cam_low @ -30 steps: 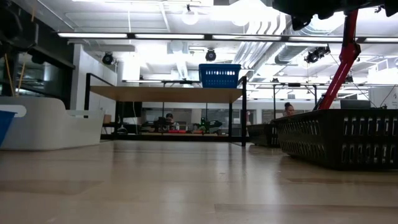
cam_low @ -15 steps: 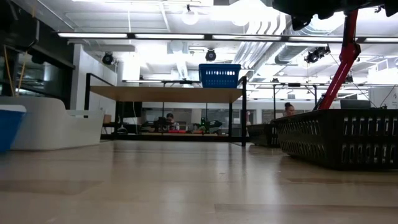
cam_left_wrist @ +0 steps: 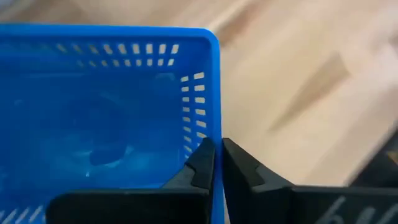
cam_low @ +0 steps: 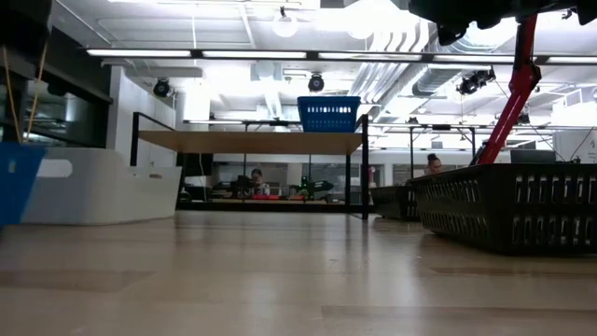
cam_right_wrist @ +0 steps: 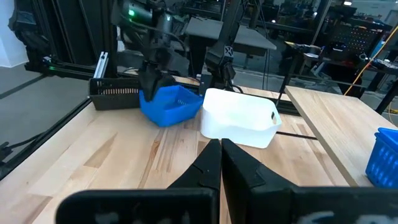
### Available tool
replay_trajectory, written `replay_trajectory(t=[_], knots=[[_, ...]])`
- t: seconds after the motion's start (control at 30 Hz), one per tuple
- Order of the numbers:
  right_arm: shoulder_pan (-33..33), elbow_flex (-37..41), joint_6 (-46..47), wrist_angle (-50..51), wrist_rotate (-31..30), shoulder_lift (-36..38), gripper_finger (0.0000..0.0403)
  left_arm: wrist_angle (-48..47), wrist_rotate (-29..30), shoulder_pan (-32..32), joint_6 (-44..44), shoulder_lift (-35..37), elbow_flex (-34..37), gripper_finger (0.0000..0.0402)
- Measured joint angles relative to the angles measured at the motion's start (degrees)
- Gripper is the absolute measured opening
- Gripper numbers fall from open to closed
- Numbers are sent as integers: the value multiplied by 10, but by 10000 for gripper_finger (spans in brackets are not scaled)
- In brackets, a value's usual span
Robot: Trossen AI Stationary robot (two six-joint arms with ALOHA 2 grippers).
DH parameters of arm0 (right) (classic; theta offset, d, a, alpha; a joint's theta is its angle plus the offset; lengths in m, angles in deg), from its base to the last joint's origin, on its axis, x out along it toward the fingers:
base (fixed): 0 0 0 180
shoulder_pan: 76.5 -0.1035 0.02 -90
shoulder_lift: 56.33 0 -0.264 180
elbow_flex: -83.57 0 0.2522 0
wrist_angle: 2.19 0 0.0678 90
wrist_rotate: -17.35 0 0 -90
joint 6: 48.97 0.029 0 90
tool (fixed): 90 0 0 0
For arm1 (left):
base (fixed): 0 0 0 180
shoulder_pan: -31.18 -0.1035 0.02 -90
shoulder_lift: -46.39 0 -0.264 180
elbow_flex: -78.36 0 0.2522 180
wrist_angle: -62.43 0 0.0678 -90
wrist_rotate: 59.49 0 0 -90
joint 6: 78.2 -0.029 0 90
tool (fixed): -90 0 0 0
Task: Stack baskets on shelf by color
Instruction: Stack the blue bin on the blue bin on the shelf
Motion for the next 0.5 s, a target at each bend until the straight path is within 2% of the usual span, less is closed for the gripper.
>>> replay_trajectory(t=[0.3, 0.5], knots=[[0, 0, -1, 0, 0, 0, 0, 0, 3, -11, -159, 3, -97, 1], [0, 0, -1, -7, -2, 0, 0, -3, 45, -54, -366, 3, -168, 0]])
